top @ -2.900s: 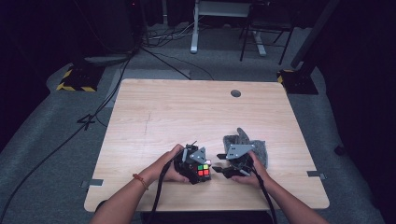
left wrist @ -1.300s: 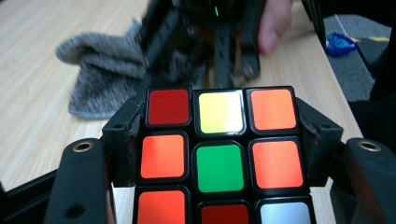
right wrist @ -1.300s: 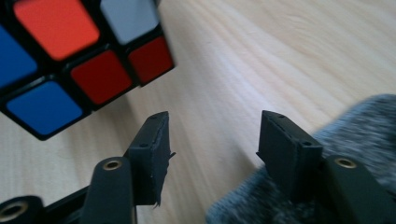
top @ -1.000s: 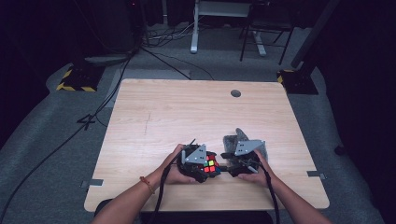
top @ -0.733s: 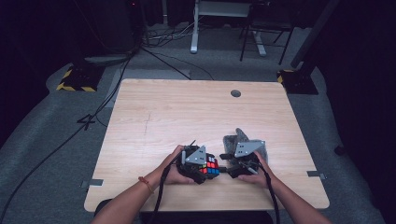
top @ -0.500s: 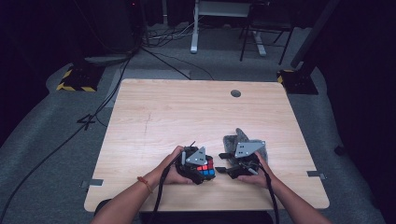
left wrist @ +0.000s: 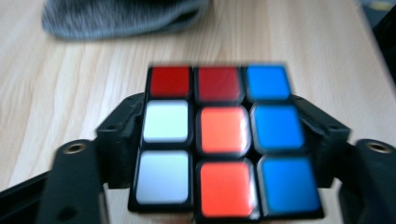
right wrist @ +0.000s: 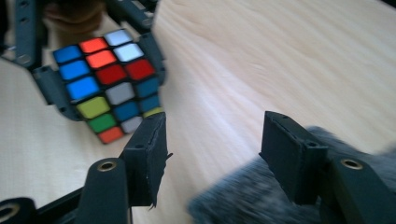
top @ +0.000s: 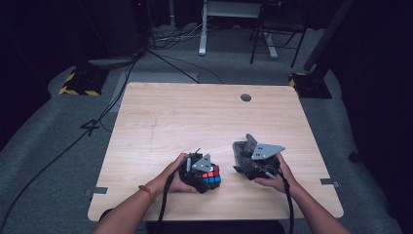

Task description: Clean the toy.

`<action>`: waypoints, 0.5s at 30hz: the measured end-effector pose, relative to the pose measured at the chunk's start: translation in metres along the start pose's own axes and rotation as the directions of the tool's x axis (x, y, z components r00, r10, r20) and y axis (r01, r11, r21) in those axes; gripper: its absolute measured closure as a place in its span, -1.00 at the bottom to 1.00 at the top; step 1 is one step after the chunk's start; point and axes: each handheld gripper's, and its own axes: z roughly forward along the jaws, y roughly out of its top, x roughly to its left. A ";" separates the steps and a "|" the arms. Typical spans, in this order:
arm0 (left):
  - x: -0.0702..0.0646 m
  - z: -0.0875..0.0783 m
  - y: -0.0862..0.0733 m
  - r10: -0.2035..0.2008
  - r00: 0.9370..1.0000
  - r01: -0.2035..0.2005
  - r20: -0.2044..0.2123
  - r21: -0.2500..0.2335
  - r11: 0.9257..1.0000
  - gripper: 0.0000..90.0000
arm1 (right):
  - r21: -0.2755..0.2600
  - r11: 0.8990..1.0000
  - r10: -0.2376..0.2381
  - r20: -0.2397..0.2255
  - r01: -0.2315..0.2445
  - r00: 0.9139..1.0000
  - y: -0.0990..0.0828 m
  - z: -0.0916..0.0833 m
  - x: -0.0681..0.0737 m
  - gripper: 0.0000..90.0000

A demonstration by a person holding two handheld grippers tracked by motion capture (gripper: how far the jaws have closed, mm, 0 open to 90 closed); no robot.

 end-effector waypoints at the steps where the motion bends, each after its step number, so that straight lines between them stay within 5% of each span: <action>1: 0.000 0.001 -0.001 -0.003 1.000 0.003 0.002 0.004 1.000 -0.37 | 0.006 1.000 -0.005 0.031 0.005 1.000 0.002 -0.005 -0.003 -0.08; 9: 0.000 0.000 -0.005 -0.033 0.999 0.033 0.003 0.019 0.999 -0.52 | 0.084 0.995 0.035 0.181 -0.051 0.983 -0.011 -0.033 -0.034 -0.13; 15: -0.001 -0.002 -0.005 -0.053 0.999 0.053 -0.004 0.008 0.999 -0.63 | 0.139 0.980 0.117 0.170 -0.142 0.978 -0.044 -0.024 -0.052 -0.17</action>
